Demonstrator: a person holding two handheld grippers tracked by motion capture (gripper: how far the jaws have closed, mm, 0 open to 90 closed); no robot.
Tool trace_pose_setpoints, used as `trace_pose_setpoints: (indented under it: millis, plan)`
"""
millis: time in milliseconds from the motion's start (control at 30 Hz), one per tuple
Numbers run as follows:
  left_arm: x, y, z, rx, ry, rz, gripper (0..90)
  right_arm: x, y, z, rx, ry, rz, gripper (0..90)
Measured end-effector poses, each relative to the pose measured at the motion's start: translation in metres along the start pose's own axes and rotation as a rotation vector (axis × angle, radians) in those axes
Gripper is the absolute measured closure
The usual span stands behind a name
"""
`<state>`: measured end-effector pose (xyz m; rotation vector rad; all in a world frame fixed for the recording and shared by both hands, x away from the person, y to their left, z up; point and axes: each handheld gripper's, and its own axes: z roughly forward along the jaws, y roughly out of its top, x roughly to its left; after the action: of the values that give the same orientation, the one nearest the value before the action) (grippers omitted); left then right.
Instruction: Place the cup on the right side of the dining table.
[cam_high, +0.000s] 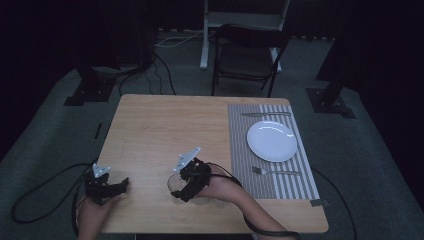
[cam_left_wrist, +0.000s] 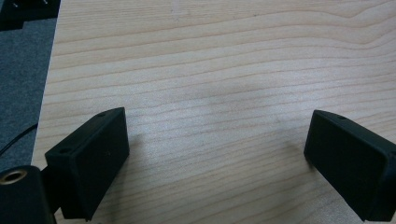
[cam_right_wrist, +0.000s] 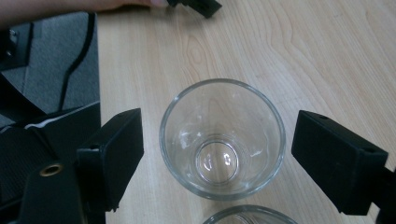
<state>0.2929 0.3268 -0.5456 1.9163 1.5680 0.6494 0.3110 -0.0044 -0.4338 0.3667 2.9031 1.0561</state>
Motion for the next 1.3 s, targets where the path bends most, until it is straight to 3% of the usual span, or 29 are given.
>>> trace_pose_setpoints:
  millis: [433,700,833,1300]
  plan:
    - [0.0,0.0,0.0,0.0,0.0,0.0,7.0,0.002,0.007,0.013,0.086,-0.049,-0.001,19.4]
    - [0.0,0.0,0.0,0.0,0.0,0.0,7.0,0.004,0.012,0.019,0.124,-0.053,0.005,27.3]
    - [0.0,0.0,0.0,0.0,0.0,0.0,7.0,0.008,0.014,0.023,0.159,-0.079,-0.027,27.7]
    - [0.0,0.0,0.0,0.0,0.0,0.001,7.0,0.003,0.019,0.024,0.172,-0.136,0.008,28.2]
